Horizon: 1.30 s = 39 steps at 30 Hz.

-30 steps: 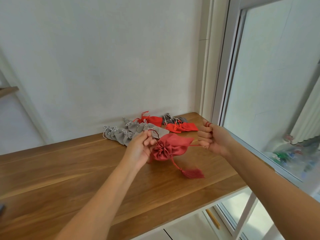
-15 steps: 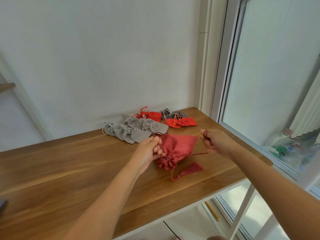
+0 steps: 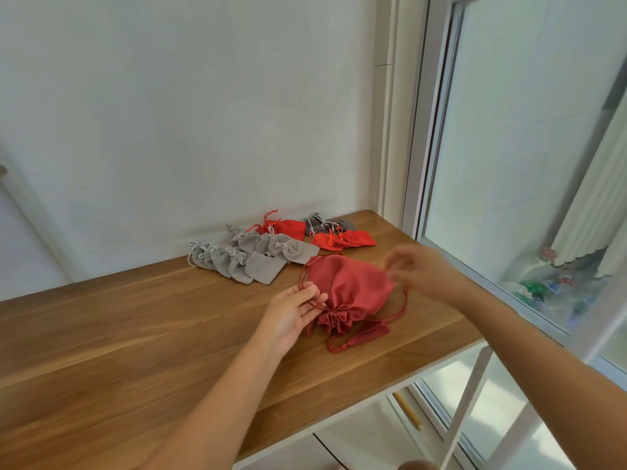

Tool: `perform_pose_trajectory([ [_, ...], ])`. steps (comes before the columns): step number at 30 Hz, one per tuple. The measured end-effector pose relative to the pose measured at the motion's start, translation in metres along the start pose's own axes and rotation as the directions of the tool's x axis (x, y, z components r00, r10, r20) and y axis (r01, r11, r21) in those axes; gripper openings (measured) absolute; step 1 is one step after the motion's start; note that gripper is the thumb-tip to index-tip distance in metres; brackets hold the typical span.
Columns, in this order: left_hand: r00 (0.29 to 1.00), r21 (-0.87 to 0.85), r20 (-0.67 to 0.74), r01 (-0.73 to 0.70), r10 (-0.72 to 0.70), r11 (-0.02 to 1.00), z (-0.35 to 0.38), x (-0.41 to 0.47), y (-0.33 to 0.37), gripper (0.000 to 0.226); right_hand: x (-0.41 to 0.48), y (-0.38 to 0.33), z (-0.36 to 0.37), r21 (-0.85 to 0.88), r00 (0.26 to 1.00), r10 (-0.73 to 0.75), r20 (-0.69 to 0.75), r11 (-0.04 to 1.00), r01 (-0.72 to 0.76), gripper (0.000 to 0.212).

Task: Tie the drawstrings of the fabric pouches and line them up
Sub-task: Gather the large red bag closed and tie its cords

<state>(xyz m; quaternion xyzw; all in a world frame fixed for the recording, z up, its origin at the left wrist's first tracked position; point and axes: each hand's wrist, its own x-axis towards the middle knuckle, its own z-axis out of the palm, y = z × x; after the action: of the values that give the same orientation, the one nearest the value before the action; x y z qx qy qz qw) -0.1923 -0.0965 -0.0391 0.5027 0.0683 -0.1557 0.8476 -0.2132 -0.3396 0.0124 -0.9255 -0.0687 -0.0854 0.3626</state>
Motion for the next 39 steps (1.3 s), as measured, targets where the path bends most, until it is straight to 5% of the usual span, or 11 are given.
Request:
perform_pose_trajectory([
  [3, 0.999, 0.060, -0.044, -0.022, 0.025, 0.998, 0.002, 0.002, -0.002, 0.015, -0.009, -0.012, 0.035, -0.128, 0.929, -0.200, 0.311, 0.960, 0.250, 0.026],
  [7, 0.965, 0.425, -0.162, -0.122, 0.208, 0.897, 0.000, 0.002, -0.003, 0.064, 0.001, -0.002, 0.066, -0.311, 0.898, -0.263, 0.353, 0.872, 0.378, 0.040],
  [10, 0.917, 0.775, -0.074, -0.194, 0.391, 0.602, -0.011, 0.003, -0.003, 0.082, 0.004, -0.001, 0.074, -0.303, 0.910, -0.257, 0.326, 0.883, 0.358, 0.036],
  [13, 0.882, 0.916, 0.114, -0.271, 0.458, 0.295, -0.020, 0.004, 0.000, 0.045, 0.010, 0.000, 0.077, -0.311, 0.915, -0.231, 0.332, 0.889, 0.337, 0.026],
  [16, 0.870, 0.946, 0.302, -0.325, 0.390, -0.006, -0.028, 0.007, 0.004, 0.023, 0.018, 0.001, 0.074, -0.313, 0.910, -0.194, 0.366, 0.896, 0.316, 0.026],
  [20, 0.820, 0.909, 0.412, -0.397, 0.398, -0.122, -0.036, 0.011, 0.008, 0.062, 0.023, 0.004, 0.071, -0.324, 0.911, -0.181, 0.371, 0.894, 0.309, 0.029],
  [23, 0.696, 0.841, 0.539, -0.411, 0.475, -0.351, -0.040, 0.015, 0.011, 0.082, 0.025, 0.006, 0.070, -0.357, 0.913, -0.189, 0.362, 0.876, 0.323, 0.029],
  [26, 0.579, 0.643, 0.748, -0.508, 0.325, -0.573, -0.041, 0.021, 0.012, 0.076, 0.026, 0.008, 0.071, -0.374, 0.909, -0.205, 0.363, 0.862, 0.343, 0.029],
  [33, 0.517, 0.548, 0.818, -0.566, 0.253, -0.616, -0.023, 0.029, 0.014, 0.099, 0.027, 0.008, 0.066, -0.340, 0.884, -0.249, 0.395, 0.855, 0.393, 0.032],
  [39, 0.421, 0.441, 0.885, -0.622, 0.198, -0.647, -0.006, 0.045, 0.021, 0.039, 0.029, 0.010, 0.062, -0.218, 0.892, -0.253, 0.376, 0.911, 0.350, 0.020],
])
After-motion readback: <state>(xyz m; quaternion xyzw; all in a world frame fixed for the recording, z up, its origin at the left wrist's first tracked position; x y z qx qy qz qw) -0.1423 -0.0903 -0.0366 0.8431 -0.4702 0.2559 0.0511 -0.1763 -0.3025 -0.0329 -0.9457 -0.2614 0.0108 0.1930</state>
